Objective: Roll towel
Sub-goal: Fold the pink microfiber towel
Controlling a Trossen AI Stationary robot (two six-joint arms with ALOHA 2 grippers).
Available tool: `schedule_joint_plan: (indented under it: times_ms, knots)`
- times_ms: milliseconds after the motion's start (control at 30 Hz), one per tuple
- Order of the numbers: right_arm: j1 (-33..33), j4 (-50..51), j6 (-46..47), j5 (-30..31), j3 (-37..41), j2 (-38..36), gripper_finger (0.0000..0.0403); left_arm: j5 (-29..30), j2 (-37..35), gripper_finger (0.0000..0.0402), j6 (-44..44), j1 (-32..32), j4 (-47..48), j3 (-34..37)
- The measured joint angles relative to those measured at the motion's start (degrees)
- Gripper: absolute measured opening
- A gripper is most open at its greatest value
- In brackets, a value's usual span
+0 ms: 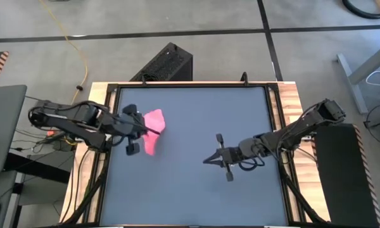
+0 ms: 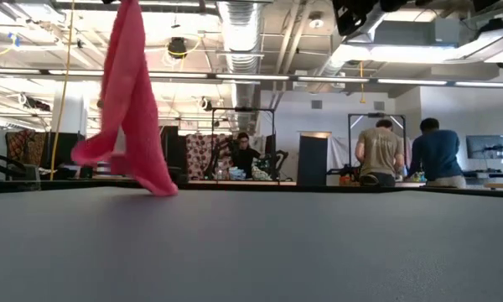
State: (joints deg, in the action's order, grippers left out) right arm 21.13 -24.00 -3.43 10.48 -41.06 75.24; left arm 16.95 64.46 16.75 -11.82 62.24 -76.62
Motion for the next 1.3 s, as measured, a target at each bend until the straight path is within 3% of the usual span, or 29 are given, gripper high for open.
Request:
schedule_joint_plan:
  times_ms: [100,200,300,433,567,700,900,1033,1300]
  knots:
    - [-0.08,-0.05,-0.01,0.00,0.00,0.00,0.0038,3.10,2.31,0.0000,-1.94,0.25,-2.61,0.00]
    - [0.27,-0.06,-0.06,-0.04,0.00,0.00,0.0038,6.69,4.92,0.0000,-9.55,2.92,-9.78,-1.38]
    - [0.25,0.26,-0.06,-0.04,0.00,-0.52,0.0038,7.94,7.64,0.0000,-17.05,6.54,-16.06,-6.09]
    - [0.22,3.69,-0.06,0.00,0.00,-4.24,0.0038,7.30,11.73,0.0000,-20.00,10.46,-15.11,-14.71]
    - [0.07,9.15,-0.02,0.00,0.00,-9.26,0.0038,-1.04,13.90,0.0000,-16.90,11.58,-8.50,-18.38]
    - [-0.58,11.56,-0.21,0.17,-0.02,-12.38,0.0038,-11.37,15.54,0.0000,-10.86,9.65,-0.70,-16.60]
    - [-1.82,12.80,-0.04,0.33,-0.02,-11.26,0.0043,-16.81,18.17,0.0000,-2.64,1.13,1.91,-9.19]
    - [-1.71,11.77,-0.03,0.31,-0.04,-7.51,0.0059,-13.37,18.00,0.0000,1.68,-3.04,3.80,-3.05]
    - [-2.56,8.00,1.03,0.42,-0.46,7.07,0.0115,7.13,10.51,0.0000,9.57,-0.84,7.70,2.95]
